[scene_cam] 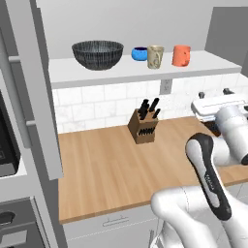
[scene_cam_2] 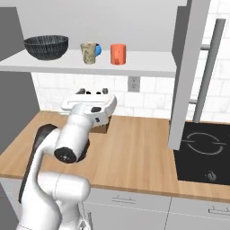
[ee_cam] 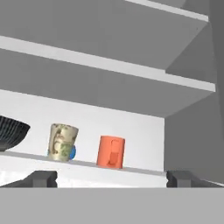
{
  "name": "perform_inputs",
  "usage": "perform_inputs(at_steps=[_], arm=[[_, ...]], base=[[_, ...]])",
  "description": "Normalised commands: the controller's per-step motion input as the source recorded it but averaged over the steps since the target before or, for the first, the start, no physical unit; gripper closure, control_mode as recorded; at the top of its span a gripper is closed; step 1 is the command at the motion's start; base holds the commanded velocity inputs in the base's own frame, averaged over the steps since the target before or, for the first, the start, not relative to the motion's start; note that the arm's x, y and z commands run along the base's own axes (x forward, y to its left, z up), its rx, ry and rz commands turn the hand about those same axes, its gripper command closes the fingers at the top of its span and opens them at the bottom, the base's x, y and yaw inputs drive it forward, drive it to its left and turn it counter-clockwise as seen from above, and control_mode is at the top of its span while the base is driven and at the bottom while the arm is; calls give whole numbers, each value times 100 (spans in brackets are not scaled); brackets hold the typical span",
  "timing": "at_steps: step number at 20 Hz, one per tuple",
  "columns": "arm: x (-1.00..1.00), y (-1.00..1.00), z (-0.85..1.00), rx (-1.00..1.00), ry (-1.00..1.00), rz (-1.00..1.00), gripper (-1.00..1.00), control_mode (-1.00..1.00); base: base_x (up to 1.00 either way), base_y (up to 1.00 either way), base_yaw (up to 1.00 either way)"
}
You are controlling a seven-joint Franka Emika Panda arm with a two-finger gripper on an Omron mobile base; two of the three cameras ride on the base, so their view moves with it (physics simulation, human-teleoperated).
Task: Gather all objects into one cabinet and sort the glasses and bowls to opposite sides.
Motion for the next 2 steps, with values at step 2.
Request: perform_inputs(at_steps=[2], arm=[[-100, -79, 1, -12, 17, 0, -100, -100]], base=[[0, 0, 0]])
